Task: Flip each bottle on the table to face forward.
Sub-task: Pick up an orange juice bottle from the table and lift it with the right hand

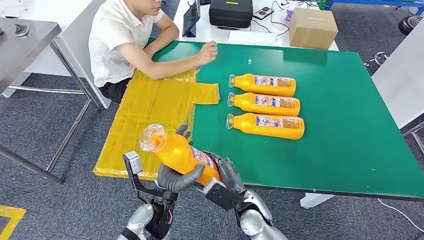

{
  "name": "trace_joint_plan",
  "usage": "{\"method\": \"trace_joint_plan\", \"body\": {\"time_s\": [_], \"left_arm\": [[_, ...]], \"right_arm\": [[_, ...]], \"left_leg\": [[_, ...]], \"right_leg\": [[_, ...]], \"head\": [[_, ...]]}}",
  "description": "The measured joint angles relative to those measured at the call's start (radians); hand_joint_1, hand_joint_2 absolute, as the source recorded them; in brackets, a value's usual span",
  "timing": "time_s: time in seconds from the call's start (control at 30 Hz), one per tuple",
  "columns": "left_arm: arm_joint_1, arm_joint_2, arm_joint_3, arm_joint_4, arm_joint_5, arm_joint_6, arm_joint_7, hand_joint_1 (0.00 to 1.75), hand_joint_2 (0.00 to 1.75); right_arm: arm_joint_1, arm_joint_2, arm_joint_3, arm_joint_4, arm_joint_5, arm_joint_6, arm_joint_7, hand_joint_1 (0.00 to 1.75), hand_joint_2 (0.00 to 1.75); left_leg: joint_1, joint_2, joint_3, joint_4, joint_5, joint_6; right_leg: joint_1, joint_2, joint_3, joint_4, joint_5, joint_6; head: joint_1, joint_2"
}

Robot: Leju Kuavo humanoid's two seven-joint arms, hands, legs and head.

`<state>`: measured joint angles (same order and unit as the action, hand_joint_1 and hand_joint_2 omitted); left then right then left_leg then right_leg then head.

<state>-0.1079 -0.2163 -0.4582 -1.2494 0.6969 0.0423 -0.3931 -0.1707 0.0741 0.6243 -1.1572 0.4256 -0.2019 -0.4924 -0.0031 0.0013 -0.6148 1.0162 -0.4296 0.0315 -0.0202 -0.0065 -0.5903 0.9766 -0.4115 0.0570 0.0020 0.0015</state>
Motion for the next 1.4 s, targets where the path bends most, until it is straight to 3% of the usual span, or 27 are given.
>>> {"method": "trace_joint_plan", "body": {"time_s": [0.03,0.1,0.13,0.17,0.23,0.27,0.3,0.47,0.6,0.73,0.93,1.07,1.13,1.2,1.3,1.4], "left_arm": [[-0.001,0.000,0.001,-0.001,-0.004,0.000,-0.002,0.00,1.75],[-0.002,0.000,0.003,-0.003,-0.014,0.000,-0.006,0.86,1.75],[-0.002,0.000,0.004,-0.004,-0.018,0.000,-0.008,1.29,1.75],[-0.003,0.000,0.005,-0.004,-0.022,0.000,-0.011,1.73,1.75],[-0.005,0.000,0.006,-0.006,-0.028,-0.002,-0.016,1.75,1.75],[-0.006,0.000,0.007,-0.007,-0.030,-0.003,-0.018,1.75,1.75],[-0.007,0.000,0.008,-0.008,-0.032,-0.004,-0.019,1.75,1.75],[-0.015,0.000,0.022,-0.016,-0.041,-0.005,-0.022,1.75,1.75],[-0.016,-0.001,0.035,-0.028,-0.050,0.005,-0.020,1.75,1.75],[-0.017,-0.007,0.051,-0.047,-0.078,0.063,-0.026,1.75,1.75],[-0.018,-0.008,0.059,-0.052,-0.086,0.082,-0.030,1.75,1.75],[-0.039,-0.007,0.122,-0.071,-0.182,0.205,-0.055,1.75,1.75],[-0.044,-0.006,0.136,-0.074,-0.246,0.274,-0.069,1.75,1.75],[-0.057,-0.001,0.136,-0.066,-0.387,0.411,-0.084,1.75,1.75],[-0.105,0.012,0.155,-0.010,-0.811,0.612,-0.072,1.74,1.75],[-0.147,0.016,0.216,0.063,-1.247,0.647,-0.011,1.74,1.75]], "right_arm": [[-0.003,-0.001,0.004,-0.001,-0.002,0.001,0.001,1.75,1.75],[-0.009,-0.004,0.013,-0.001,-0.006,0.004,0.002,1.61,1.75],[-0.012,-0.005,0.017,-0.001,-0.008,0.006,0.002,1.42,1.75],[-0.015,-0.006,0.020,-0.001,-0.010,0.008,0.002,1.06,1.75],[-0.020,-0.007,0.024,-0.001,-0.014,0.014,0.002,0.32,1.75],[-0.021,-0.007,0.026,-0.001,-0.016,0.017,0.002,0.08,1.75],[-0.022,-0.007,0.029,-0.001,-0.018,0.022,-0.001,0.00,1.75],[-0.018,-0.008,0.048,-0.005,-0.029,0.047,-0.009,0.00,1.75],[-0.015,-0.008,0.049,-0.005,-0.006,0.026,-0.010,0.00,0.00],[0.005,-0.010,0.049,-0.021,0.038,-0.051,-0.036,0.00,0.00],[0.014,-0.013,0.049,-0.034,0.052,-0.080,-0.043,0.00,0.00],[0.082,-0.031,0.007,-0.125,0.204,-0.365,-0.054,0.00,0.00],[0.110,-0.024,-0.032,-0.158,0.273,-0.439,-0.082,0.00,0.00],[0.149,0.014,-0.113,-0.206,0.337,-0.475,-0.144,0.00,0.00],[0.206,0.087,-0.282,-0.319,0.322,-0.492,-0.196,0.00,0.00],[0.234,0.125,-0.387,-0.399,0.280,-0.497,-0.200,0.00,0.00]], "left_leg": [[0.000,0.000,0.000,0.000,0.000,0.000],[0.000,0.000,0.000,0.000,0.000,0.000],[0.000,0.000,0.000,0.000,0.000,0.000],[0.000,0.000,0.000,0.000,0.000,0.000],[0.000,0.000,0.000,0.000,0.000,0.000],[0.000,0.000,0.000,0.000,0.000,0.000],[0.000,0.000,0.000,0.000,0.000,0.000],[0.000,0.000,0.000,0.000,0.000,0.000],[0.000,0.000,0.000,0.000,0.000,0.000],[0.000,0.000,-0.001,0.000,0.000,0.000],[0.000,0.000,-0.001,0.000,0.000,0.000],[0.000,0.000,-0.001,0.000,0.000,0.000],[0.000,0.000,-0.001,0.000,0.000,0.000],[0.000,-0.001,-0.001,0.000,0.000,0.000],[0.001,-0.003,-0.002,0.000,0.001,-0.001],[0.001,-0.002,-0.001,0.000,0.001,-0.001]], "right_leg": [[0.000,0.000,0.000,0.000,0.000,0.000],[0.000,0.000,0.000,0.000,0.000,0.000],[0.000,0.000,0.000,0.000,0.000,0.000],[0.000,0.000,0.000,0.000,0.000,0.000],[0.000,0.000,0.000,0.000,0.000,0.000],[0.000,0.000,0.000,0.000,0.000,0.000],[0.000,0.000,0.000,0.000,0.000,0.000],[0.000,0.000,-0.001,0.000,0.000,0.000],[0.000,0.000,-0.001,0.000,0.000,0.000],[0.000,0.000,-0.001,0.000,0.000,0.000],[0.000,0.000,-0.001,0.000,0.000,0.000],[0.000,0.000,-0.001,0.000,0.000,0.000],[0.000,0.000,-0.001,0.000,0.000,0.000],[0.000,-0.001,-0.001,0.000,0.000,0.000],[0.001,-0.002,-0.001,0.000,0.000,0.000],[0.001,-0.001,-0.001,0.000,0.000,0.000]], "head": [[0.000,0.000],[0.000,0.000],[0.000,0.000],[0.000,0.000],[0.000,0.000],[0.000,0.000],[0.000,0.000],[0.000,0.000],[0.000,0.000],[0.000,0.000],[0.000,0.000],[0.000,0.000],[0.000,0.000],[0.000,0.000],[0.000,0.000],[0.000,0.000]]}}
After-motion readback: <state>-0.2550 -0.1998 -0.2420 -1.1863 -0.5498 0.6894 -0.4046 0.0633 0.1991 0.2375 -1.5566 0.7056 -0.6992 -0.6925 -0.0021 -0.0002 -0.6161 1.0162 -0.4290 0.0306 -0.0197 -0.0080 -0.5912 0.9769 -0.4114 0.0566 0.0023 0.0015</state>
